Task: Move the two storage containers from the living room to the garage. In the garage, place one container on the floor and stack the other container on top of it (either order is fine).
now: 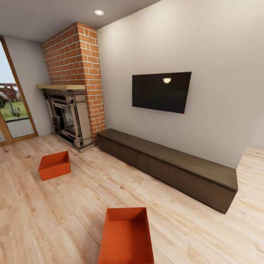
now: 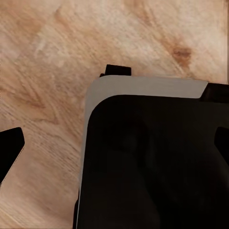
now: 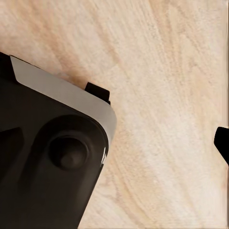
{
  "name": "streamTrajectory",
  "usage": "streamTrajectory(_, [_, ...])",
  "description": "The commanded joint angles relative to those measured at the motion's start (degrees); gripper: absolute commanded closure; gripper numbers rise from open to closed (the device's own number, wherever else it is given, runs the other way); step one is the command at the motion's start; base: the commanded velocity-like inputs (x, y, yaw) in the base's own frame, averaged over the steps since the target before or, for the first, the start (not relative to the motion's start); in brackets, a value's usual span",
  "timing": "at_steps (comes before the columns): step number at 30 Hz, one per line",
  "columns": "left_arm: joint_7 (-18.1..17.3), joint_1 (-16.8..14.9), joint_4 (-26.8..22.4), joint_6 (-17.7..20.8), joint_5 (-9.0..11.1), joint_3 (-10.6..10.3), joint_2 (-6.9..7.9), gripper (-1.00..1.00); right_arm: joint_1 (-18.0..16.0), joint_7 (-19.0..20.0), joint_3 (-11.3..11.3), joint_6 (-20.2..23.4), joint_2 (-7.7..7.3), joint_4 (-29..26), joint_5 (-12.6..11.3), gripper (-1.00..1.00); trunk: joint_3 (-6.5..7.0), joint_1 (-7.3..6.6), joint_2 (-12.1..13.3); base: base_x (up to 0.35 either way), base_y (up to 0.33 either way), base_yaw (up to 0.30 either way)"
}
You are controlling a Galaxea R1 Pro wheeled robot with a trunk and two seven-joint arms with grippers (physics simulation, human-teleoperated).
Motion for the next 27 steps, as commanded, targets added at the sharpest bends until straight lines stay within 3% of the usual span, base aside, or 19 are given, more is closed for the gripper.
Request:
streamTrajectory(1, [0.0,0.0,0.0,0.0,0.6,0.1,0.01,-1.0,-0.1,0.0,0.5,-0.3,0.01,0.2,-0.6,-1.0,-0.06,0.03,0.0,0.32,0.0,0.002])
streamTrajectory(15, [0.0,0.0,0.0,0.0,0.5,0.1,0.02,-1.0,-0.1,0.0,0.5,-0.4,0.0,0.2,-0.6,-1.0,-0.06,0.03,0.0,0.31,0.0,0.0])
streamTrajectory(22, [0.0,0.0,0.0,0.0,0.4,0.1,0.05,-1.0,-0.1,0.0,0.5,-0.3,0.05,0.2,-0.6,-1.0,-0.06,0.03,0.0,0.049,0.0,0.02])
streamTrajectory(27, [0.0,0.0,0.0,0.0,0.4,0.1,0.07,-1.0,-0.1,0.0,0.6,-0.3,-0.09,0.2,-0.6,-1.0,-0.06,0.03,0.0,0.001,0.0,0.235])
